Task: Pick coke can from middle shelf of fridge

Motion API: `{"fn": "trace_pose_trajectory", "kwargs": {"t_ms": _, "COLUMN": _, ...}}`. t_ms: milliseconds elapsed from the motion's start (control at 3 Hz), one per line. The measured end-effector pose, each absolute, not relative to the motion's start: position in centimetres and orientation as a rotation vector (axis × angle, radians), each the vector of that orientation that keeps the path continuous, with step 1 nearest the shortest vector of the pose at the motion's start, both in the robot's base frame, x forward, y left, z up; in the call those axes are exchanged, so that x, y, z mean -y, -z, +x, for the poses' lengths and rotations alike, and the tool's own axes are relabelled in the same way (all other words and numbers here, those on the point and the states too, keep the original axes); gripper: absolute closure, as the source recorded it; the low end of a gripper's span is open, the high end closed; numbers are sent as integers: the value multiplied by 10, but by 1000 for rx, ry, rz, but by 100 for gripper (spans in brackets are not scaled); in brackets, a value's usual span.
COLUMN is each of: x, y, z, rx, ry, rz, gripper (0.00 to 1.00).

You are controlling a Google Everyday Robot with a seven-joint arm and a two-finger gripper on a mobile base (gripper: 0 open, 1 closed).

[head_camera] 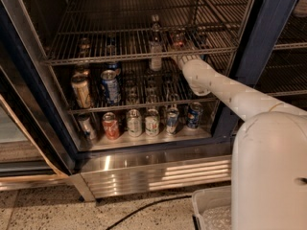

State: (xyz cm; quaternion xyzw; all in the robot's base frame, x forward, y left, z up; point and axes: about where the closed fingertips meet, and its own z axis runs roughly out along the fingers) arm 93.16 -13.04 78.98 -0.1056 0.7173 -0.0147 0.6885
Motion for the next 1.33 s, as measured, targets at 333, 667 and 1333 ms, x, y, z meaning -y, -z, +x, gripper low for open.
{"fn": "trace_pose_trajectory", "kwargs": {"t_ms": 333, "x": 129, "y": -795, "z": 910, "rx": -1607, "ry": -10, "rz": -239, "gripper": 100}}
{"fn": "trace_pose_trajectory", "kwargs": {"t_ms": 667, "x": 129, "y": -798, "z": 891, "rx": -1611, "ry": -45, "rz": -240, "gripper": 100}}
{"fn": "trace_pose_trajectory", "kwargs": {"t_ms": 1333, "x": 138, "y": -792, "z": 846, "rx": -1641, "ry": -120, "rz": -278, "gripper": 100}}
